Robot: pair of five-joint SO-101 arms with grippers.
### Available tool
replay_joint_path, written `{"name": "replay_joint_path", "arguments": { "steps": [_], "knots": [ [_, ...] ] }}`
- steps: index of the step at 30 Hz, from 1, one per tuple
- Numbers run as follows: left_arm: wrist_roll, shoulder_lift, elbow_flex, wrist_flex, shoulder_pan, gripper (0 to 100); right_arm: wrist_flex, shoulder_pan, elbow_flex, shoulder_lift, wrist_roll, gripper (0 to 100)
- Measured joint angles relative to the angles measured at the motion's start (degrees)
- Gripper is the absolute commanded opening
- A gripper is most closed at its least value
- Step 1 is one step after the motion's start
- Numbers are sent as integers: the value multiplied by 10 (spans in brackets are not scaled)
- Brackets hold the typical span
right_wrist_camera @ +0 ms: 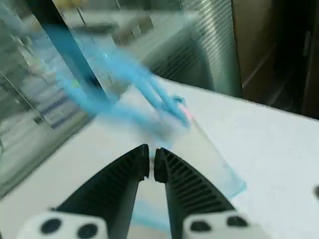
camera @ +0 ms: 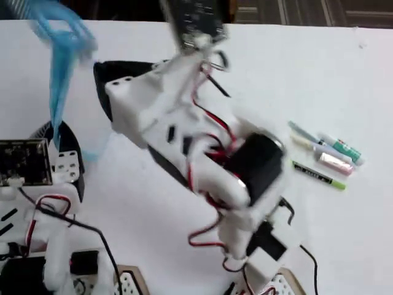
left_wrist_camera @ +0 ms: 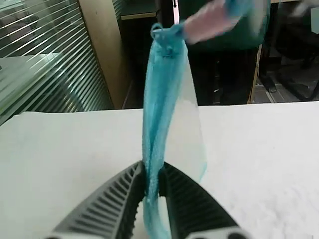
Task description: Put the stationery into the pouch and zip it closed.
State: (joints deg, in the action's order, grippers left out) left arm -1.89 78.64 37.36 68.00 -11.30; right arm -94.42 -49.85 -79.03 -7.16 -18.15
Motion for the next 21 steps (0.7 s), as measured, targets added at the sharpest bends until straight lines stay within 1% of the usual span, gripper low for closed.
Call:
{"name": "replay_joint_path", "arguments": {
  "steps": [11, 12, 15, 17, 21],
  "knots": [
    [0, 0, 0, 0, -2, 22, 11, -4, 0, 27, -8, 18],
    [0, 0, 0, 0, -2, 22, 11, -4, 2, 27, -5, 18],
    [0, 1, 0, 0, -3, 22, 11, -6, 39, 28, 33, 31],
    [0, 1, 0, 0, -4, 23, 11, -6, 85, 27, 62, 87],
    [0, 1, 0, 0, -4, 23, -18, -5, 201, 27, 118, 265]
  ]
}}
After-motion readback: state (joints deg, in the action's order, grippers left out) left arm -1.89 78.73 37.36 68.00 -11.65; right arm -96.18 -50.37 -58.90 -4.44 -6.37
